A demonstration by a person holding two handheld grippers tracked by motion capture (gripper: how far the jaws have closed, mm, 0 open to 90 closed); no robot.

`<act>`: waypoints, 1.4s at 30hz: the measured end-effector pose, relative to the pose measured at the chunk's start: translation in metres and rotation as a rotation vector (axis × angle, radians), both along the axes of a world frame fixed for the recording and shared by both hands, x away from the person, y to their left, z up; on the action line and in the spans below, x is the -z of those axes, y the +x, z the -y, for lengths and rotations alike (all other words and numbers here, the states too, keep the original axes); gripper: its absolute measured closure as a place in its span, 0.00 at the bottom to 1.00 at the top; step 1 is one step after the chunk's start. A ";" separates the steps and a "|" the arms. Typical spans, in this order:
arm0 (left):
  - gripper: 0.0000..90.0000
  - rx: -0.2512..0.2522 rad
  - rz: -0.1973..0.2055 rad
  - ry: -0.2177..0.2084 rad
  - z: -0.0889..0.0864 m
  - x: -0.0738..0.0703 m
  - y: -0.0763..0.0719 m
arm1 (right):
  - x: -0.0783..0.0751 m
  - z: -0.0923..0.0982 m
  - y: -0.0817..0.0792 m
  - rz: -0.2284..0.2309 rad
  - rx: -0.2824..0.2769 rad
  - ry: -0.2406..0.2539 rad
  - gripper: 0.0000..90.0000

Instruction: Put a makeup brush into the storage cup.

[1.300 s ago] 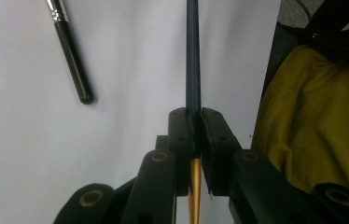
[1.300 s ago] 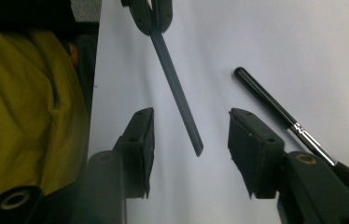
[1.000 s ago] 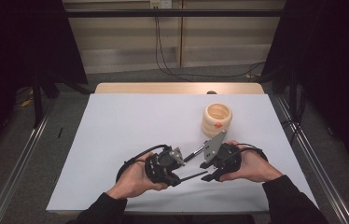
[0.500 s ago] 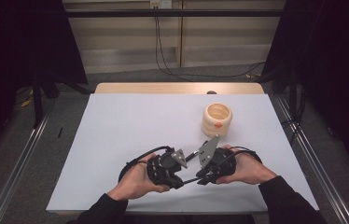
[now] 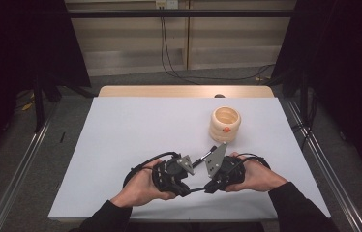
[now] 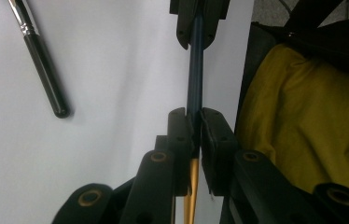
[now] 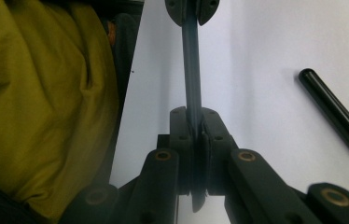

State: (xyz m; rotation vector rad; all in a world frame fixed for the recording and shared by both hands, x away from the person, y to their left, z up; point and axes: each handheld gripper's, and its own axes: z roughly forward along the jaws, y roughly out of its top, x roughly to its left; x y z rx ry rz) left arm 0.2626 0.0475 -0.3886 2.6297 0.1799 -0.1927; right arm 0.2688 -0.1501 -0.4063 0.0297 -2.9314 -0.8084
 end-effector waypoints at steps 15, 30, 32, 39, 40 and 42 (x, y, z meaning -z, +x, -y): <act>0.75 -0.071 0.014 -0.051 -0.004 0.000 0.004 | -0.002 0.004 0.002 0.005 0.030 0.019 0.95; 0.22 -0.169 0.054 -0.137 -0.007 0.001 0.009 | -0.003 0.008 0.004 0.005 0.070 0.026 0.95; 0.13 -0.193 0.047 -0.143 -0.009 0.000 0.011 | -0.003 0.008 0.004 0.010 0.079 0.024 0.95; 0.05 -0.200 0.062 -0.184 -0.016 -0.003 0.012 | -0.006 0.011 0.005 0.041 0.116 0.055 0.95; 0.05 -0.214 0.062 -0.206 -0.018 -0.003 0.011 | -0.006 0.012 0.005 0.036 0.119 0.057 0.95; 0.05 -0.218 0.068 -0.224 -0.021 -0.005 0.011 | -0.006 0.013 0.005 0.036 0.131 0.064 0.95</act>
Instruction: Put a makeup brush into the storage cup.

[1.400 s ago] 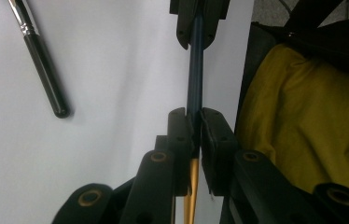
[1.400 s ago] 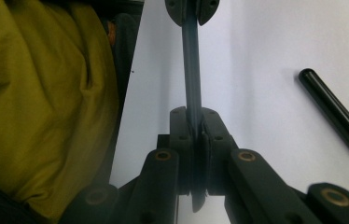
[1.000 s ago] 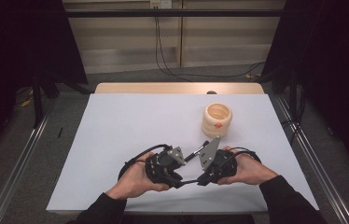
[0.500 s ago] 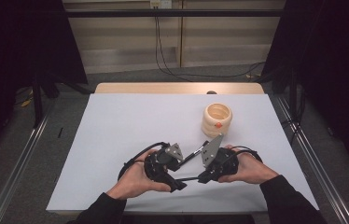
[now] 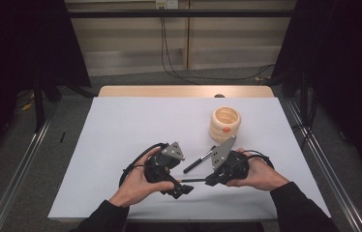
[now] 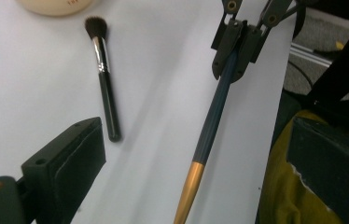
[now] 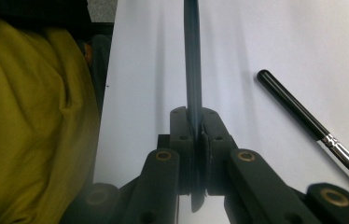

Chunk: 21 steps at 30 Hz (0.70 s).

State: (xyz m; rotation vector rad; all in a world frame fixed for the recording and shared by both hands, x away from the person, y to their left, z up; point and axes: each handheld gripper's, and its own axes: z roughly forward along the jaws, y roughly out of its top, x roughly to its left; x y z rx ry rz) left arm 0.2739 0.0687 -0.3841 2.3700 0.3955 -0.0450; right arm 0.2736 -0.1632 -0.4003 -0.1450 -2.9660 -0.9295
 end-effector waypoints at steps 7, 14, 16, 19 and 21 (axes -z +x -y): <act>0.04 -0.042 0.024 -0.088 -0.013 -0.004 0.000 | -0.001 0.004 0.000 0.001 0.028 0.015 0.95; 0.04 -0.139 0.070 -0.175 -0.030 -0.007 -0.001 | 0.001 0.013 0.001 0.002 0.089 0.046 0.95; 0.03 -0.153 0.070 -0.200 -0.034 -0.007 -0.001 | 0.001 0.016 0.000 0.002 0.109 0.063 0.95; 0.03 -0.162 0.050 -0.223 -0.037 -0.005 0.000 | 0.001 0.019 0.000 0.000 0.118 0.092 0.95; 0.03 -0.162 0.053 -0.244 -0.039 -0.005 -0.001 | 0.002 0.021 -0.001 -0.010 0.128 0.108 0.95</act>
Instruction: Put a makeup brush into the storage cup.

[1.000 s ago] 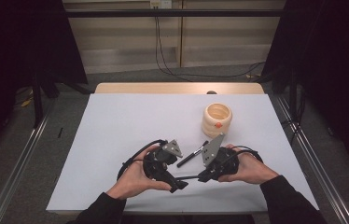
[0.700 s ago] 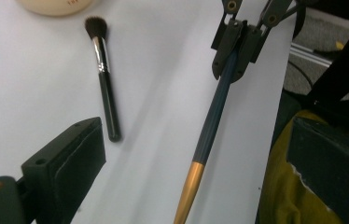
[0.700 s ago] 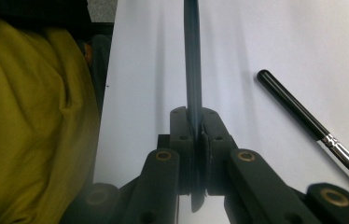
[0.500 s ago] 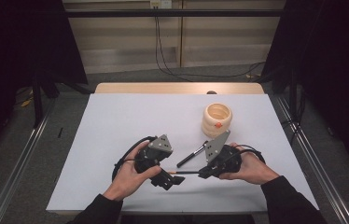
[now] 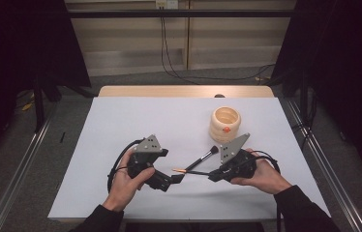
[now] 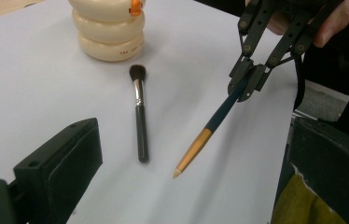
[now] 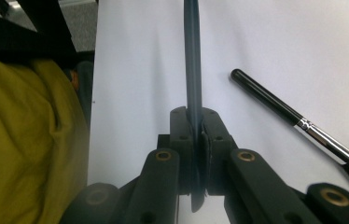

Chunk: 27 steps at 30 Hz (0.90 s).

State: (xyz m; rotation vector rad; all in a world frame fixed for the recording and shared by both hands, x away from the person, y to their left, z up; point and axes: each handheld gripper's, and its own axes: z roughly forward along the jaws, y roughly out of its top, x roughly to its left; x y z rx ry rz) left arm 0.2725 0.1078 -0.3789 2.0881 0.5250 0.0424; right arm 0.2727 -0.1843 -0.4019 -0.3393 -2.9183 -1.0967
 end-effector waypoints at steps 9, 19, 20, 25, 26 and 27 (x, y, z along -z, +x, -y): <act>0.03 -0.028 0.046 -0.052 -0.005 -0.002 -0.002 | 0.000 0.008 0.000 0.001 0.060 0.071 0.95; 0.03 -0.039 0.064 -0.089 -0.009 -0.003 -0.002 | -0.005 0.016 0.001 0.023 0.128 0.217 0.95; 0.03 -0.042 0.064 -0.097 -0.009 -0.003 -0.003 | -0.005 0.016 0.000 0.011 0.125 0.225 0.95; 0.03 -0.043 0.071 -0.096 -0.008 -0.003 -0.003 | -0.004 0.015 -0.001 0.023 0.132 0.263 0.95; 0.03 -0.042 0.073 -0.096 -0.008 -0.003 -0.004 | -0.004 0.014 -0.001 0.028 0.133 0.271 0.95; 0.03 -0.043 0.077 -0.100 -0.008 -0.003 -0.004 | -0.005 0.014 -0.001 0.036 0.134 0.286 0.95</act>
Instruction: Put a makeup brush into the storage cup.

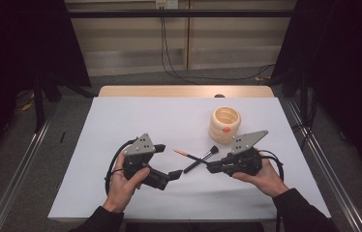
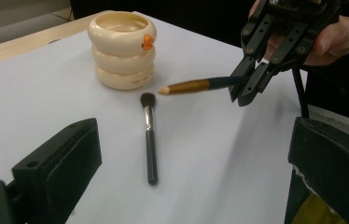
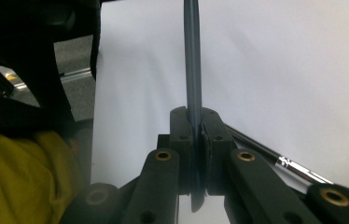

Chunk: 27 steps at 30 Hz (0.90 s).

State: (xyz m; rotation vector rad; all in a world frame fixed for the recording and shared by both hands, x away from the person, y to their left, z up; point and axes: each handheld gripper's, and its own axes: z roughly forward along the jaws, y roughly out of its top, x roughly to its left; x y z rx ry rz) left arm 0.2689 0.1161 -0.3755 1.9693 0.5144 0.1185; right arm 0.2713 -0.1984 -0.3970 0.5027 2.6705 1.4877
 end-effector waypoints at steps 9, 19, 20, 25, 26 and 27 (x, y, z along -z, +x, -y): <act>0.02 0.009 0.017 -0.027 0.000 -0.001 -0.002 | -0.002 0.004 -0.001 0.009 0.042 0.115 0.95; 0.02 -0.003 0.020 -0.062 0.002 0.000 -0.004 | -0.001 0.002 -0.005 0.027 0.044 0.217 0.95; 0.02 -0.003 0.025 -0.065 0.002 0.000 -0.004 | -0.001 0.002 -0.005 0.030 0.049 0.230 0.95; 0.03 -0.001 0.031 -0.075 0.005 -0.001 -0.006 | 0.000 0.000 -0.005 0.035 0.056 0.224 0.95; 0.03 -0.002 0.036 -0.078 0.006 -0.001 -0.006 | 0.001 0.000 -0.006 0.032 0.057 0.224 0.95; 0.03 -0.011 0.042 -0.067 0.006 -0.001 -0.007 | 0.001 -0.001 -0.006 0.031 0.053 0.228 0.95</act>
